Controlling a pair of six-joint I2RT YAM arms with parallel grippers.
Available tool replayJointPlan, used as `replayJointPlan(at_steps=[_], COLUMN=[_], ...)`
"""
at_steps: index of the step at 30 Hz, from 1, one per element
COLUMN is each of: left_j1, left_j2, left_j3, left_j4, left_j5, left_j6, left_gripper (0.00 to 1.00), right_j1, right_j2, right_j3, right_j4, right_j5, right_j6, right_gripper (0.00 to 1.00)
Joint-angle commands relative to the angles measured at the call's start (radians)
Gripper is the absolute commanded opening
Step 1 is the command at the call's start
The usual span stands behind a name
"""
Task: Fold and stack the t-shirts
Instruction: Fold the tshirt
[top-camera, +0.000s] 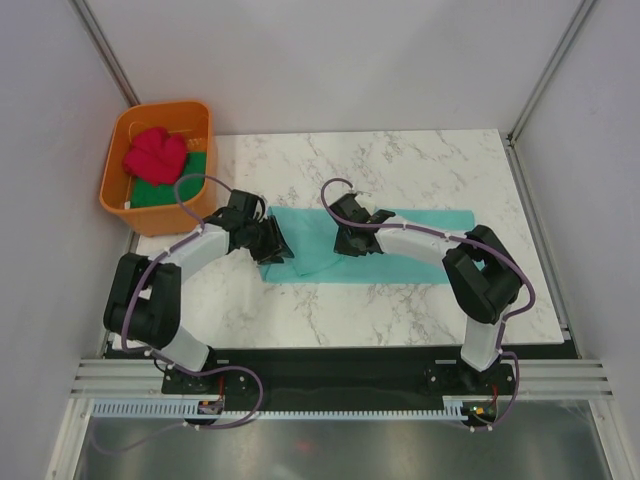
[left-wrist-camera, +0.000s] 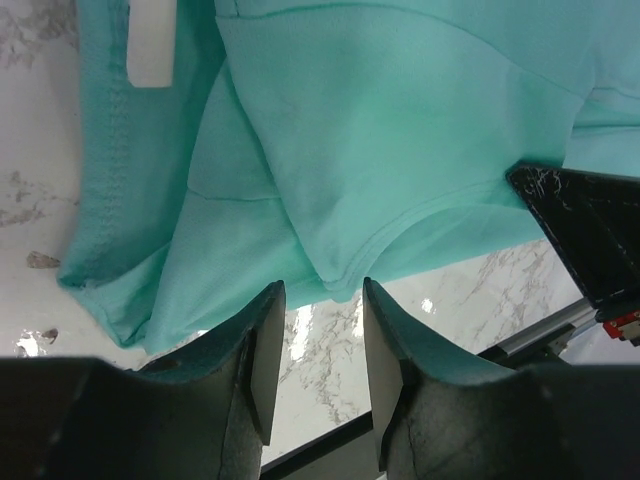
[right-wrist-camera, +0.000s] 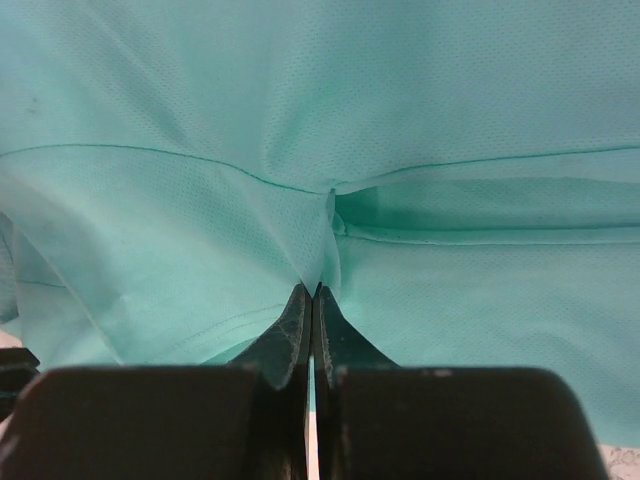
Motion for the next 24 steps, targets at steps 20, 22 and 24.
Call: replayJointPlan(at_steps=[20,22,24], left_j1=[-0.075,-0.087,-0.095], left_j2=[0.06,0.072,0.086], left_j3=[0.019,0.018,0.018], left_j4=[0.04,0.041,0.041], left_j5=[-0.047,-0.055,-0.072], left_j6=[-0.061,-0.069,-0.07], left_gripper=[0.45,0.46,0.46], right_j1=[0.006,0.004,0.004], right_j2=[0.023,0.031,0.046], right_j3=[0.058,0.055,0.058], right_j4=[-0.004,0.011,0.021], right_j5=[-0.003,-0.016,-0.027], right_j6=[-0.121,-0.136,-0.141], right_gripper=[0.31,0.31,0.32])
